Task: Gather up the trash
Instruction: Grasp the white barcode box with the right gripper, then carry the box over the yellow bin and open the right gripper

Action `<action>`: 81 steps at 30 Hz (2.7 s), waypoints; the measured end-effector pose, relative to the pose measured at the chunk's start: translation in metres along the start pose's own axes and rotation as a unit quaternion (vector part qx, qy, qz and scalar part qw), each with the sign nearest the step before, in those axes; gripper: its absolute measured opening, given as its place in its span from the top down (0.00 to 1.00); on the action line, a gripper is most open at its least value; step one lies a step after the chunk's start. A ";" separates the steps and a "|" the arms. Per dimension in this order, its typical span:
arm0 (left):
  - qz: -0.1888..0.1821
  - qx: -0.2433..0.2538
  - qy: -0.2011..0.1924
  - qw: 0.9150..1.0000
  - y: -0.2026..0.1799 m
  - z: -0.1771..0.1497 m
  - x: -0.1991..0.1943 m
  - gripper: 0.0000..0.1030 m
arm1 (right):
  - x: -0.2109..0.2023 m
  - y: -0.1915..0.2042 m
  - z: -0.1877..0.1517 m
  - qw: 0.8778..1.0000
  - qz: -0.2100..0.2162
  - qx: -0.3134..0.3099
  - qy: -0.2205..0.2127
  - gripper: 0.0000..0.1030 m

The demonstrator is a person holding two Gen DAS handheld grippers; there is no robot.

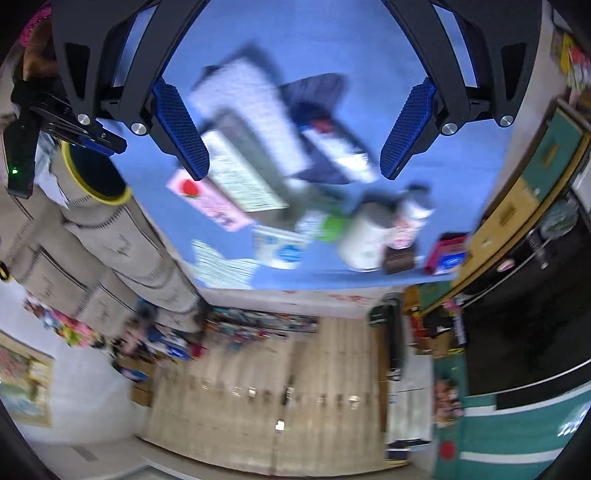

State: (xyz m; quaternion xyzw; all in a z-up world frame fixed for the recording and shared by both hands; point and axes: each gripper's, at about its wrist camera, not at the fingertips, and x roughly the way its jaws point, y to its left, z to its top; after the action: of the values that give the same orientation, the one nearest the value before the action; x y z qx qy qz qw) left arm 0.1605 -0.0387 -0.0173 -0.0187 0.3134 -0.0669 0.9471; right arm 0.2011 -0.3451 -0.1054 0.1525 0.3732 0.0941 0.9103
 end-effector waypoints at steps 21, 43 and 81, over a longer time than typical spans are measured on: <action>0.023 -0.073 0.005 0.997 0.083 -0.027 0.004 0.10 | 0.074 0.100 0.002 0.989 0.048 -0.120 0.071 0.24; 0.013 -0.060 0.016 0.998 0.067 -0.029 0.015 0.10 | 0.038 0.115 0.015 0.992 0.071 -0.103 0.004 0.32; 0.013 0.008 0.073 0.997 -0.008 -0.035 0.064 0.10 | 0.005 -0.165 -0.015 0.954 -0.265 0.138 -0.015 0.31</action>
State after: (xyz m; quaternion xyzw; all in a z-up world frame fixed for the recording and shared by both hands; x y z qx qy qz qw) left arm 0.1897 -0.0551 -0.0825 -0.0019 0.3813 -0.0585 0.9226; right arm 0.2036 -0.4949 -0.1767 0.1741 0.3958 -0.2052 0.8780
